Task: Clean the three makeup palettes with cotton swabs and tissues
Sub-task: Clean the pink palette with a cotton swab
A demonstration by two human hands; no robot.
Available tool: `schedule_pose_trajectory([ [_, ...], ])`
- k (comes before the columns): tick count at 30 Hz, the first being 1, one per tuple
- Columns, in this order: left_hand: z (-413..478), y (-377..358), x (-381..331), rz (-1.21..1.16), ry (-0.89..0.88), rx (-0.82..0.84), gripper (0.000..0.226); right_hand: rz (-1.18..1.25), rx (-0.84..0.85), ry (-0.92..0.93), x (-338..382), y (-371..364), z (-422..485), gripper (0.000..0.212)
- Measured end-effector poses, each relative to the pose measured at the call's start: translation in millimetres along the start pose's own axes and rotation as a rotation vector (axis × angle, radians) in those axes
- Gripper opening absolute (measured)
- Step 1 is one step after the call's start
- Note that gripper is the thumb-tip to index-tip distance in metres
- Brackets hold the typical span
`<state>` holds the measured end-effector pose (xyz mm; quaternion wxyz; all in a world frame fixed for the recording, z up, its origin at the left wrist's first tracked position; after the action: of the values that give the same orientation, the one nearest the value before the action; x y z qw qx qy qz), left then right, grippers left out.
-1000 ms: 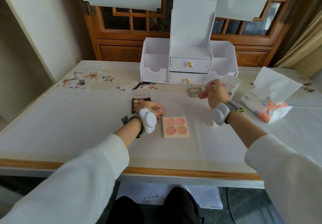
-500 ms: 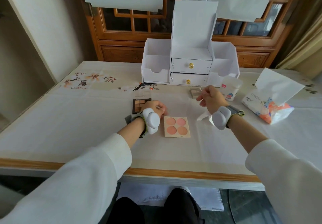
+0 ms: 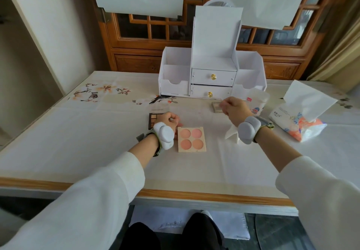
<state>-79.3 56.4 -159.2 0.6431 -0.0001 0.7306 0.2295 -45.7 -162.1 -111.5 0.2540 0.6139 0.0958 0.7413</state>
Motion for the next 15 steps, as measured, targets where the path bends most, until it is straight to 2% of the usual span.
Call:
schedule_pose_trajectory([
  [6, -5.4, 5.7, -7.4, -0.151, 0.060, -0.019, 0.025, -0.175, 0.221, -0.038, 8.7, -28.1, -22.8, 0.022],
  [8, -5.3, 7.4, -9.8, -0.195, 0.082, -0.016, 0.024, -0.205, 0.267, -0.103, 8.7, -37.9, -25.9, 0.023],
  [12, -5.1, 10.9, -14.2, -0.308, 0.157, -0.012, 0.021, -0.134, 0.272, -0.178, 11.4, -49.5, -30.1, 0.037],
  [15, -7.6, 11.9, -16.5, -0.385, 0.230, 0.008, 0.018, 0.068, 0.240, -0.297, 10.4, -52.9, -31.2, 0.037],
])
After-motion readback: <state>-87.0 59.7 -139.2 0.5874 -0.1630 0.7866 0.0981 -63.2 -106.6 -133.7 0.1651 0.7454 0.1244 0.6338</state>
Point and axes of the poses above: each hand's wrist, its own z-axis towards the middle knuckle, its own y-axis out of the back of the hand, x = y × z, the point moved 3 cm from there along z, towards the middle knuckle, and after that the axes turned 11 degrees about -x, right-handed, at the moved point
